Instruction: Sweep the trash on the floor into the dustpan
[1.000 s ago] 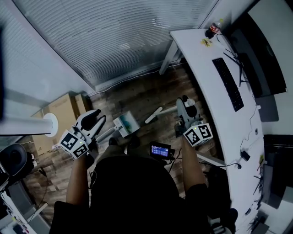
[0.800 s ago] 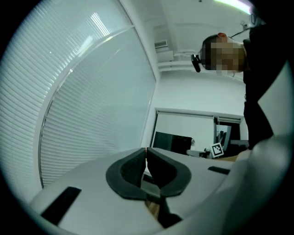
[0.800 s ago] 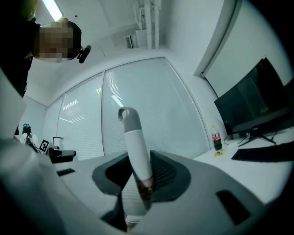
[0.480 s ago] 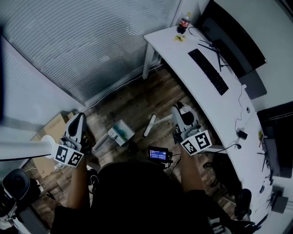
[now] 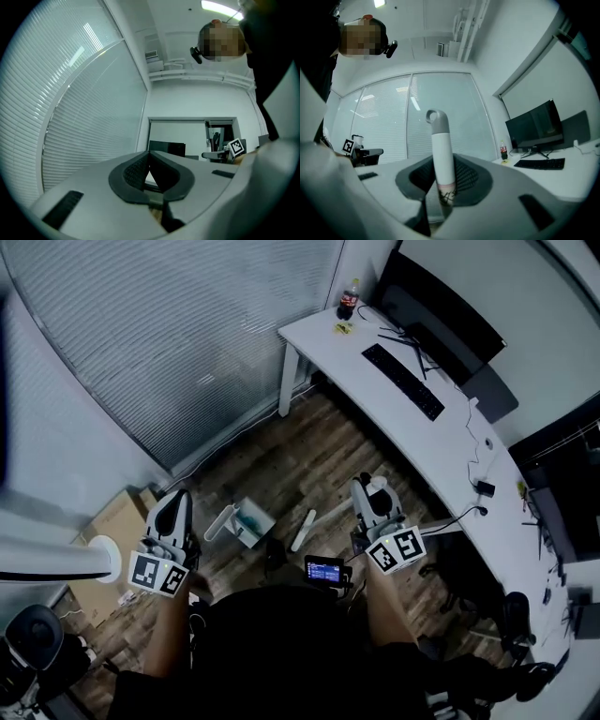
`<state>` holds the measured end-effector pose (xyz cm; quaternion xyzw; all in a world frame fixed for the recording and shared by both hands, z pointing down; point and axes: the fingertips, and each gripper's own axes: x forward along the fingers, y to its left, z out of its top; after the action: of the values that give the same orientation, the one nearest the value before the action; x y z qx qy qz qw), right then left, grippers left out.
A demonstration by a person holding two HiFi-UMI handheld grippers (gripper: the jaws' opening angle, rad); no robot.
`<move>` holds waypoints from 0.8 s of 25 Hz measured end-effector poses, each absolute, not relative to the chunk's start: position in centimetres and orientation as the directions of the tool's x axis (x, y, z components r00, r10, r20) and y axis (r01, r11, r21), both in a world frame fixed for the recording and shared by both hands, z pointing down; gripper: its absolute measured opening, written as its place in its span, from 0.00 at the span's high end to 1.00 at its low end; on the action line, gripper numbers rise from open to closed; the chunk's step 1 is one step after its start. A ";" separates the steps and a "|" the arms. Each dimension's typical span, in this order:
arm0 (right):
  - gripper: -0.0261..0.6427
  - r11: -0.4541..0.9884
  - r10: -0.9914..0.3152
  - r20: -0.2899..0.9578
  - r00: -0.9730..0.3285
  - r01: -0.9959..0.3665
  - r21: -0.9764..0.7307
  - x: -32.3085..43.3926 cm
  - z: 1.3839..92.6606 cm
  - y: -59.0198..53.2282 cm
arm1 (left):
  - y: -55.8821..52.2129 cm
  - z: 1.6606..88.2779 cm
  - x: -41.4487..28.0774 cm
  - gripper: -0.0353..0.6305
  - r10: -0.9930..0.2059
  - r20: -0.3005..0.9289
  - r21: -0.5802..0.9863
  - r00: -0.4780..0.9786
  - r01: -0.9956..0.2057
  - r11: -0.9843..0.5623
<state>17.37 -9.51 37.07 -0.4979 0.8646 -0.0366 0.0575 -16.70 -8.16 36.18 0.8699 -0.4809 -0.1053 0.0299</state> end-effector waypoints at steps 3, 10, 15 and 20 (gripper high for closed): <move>0.83 0.485 -0.875 -0.058 -0.481 -0.866 -0.121 16.0 37.4 -6.0 | -5.2 36.4 -17.9 0.95 -0.848 -0.148 0.131 0.509 -0.840 -0.527; 0.83 0.442 -0.897 -0.044 -0.440 -0.886 -0.139 14.3 38.6 0.9 | 1.1 38.2 -19.6 0.95 -0.828 -0.145 0.184 0.542 -0.808 -0.560; 0.84 0.428 -0.903 -0.018 -0.429 -0.895 -0.126 13.8 38.6 4.3 | 4.4 39.5 -18.8 0.95 -0.803 -0.125 0.215 0.583 -0.774 -0.595; 0.84 0.441 -0.896 0.003 -0.444 -0.889 -0.123 13.1 38.7 5.7 | 6.3 40.7 -18.4 0.96 -0.806 -0.124 0.252 0.578 -0.768 -0.589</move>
<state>13.14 5.75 38.67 -0.5262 0.8482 -0.0529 0.0312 -18.36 6.32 40.72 0.8843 -0.4450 -0.1129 0.0855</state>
